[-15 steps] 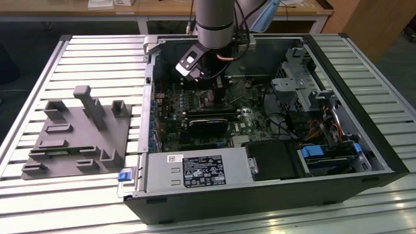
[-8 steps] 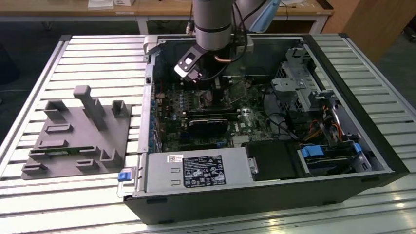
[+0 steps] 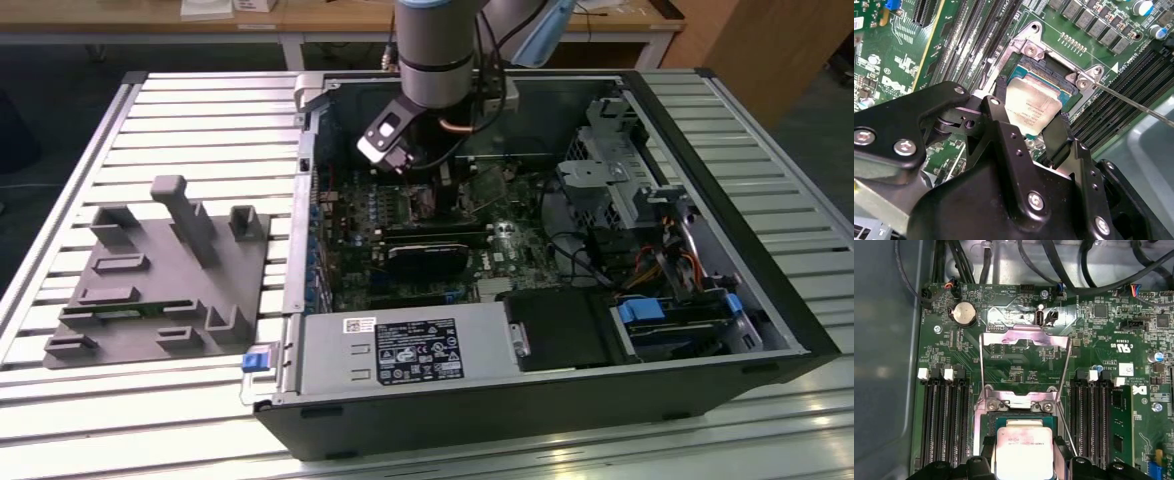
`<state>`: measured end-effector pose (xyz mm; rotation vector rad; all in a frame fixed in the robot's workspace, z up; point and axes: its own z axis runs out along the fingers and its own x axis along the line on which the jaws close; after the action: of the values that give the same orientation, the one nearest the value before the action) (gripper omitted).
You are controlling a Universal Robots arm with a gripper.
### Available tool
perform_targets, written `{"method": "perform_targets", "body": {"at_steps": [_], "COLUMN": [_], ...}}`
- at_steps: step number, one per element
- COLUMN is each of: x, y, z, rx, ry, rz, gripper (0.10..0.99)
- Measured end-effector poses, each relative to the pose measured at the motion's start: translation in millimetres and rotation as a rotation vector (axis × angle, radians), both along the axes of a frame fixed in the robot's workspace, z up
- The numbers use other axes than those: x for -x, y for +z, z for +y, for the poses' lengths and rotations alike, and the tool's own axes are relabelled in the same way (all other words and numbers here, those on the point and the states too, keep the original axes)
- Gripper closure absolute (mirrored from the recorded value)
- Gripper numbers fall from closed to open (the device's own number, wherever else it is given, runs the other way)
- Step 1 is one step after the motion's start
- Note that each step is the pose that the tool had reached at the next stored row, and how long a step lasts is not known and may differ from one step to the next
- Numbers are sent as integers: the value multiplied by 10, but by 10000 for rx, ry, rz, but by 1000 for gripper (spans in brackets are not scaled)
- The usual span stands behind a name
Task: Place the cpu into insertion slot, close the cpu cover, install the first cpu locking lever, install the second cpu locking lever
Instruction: 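Place the cpu into insertion slot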
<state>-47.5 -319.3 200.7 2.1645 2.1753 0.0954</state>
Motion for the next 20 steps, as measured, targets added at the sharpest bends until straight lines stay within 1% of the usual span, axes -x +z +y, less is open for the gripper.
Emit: {"method": "perform_targets", "body": {"at_steps": [8,14,20], "x": [6,18,21], "y": [-43,-60,-83], "z": [2,18,20], "rx": [-46,-59,-62], "ry": [0,0,1], "rz": [0,1,2], "gripper": [545,545,545]}}
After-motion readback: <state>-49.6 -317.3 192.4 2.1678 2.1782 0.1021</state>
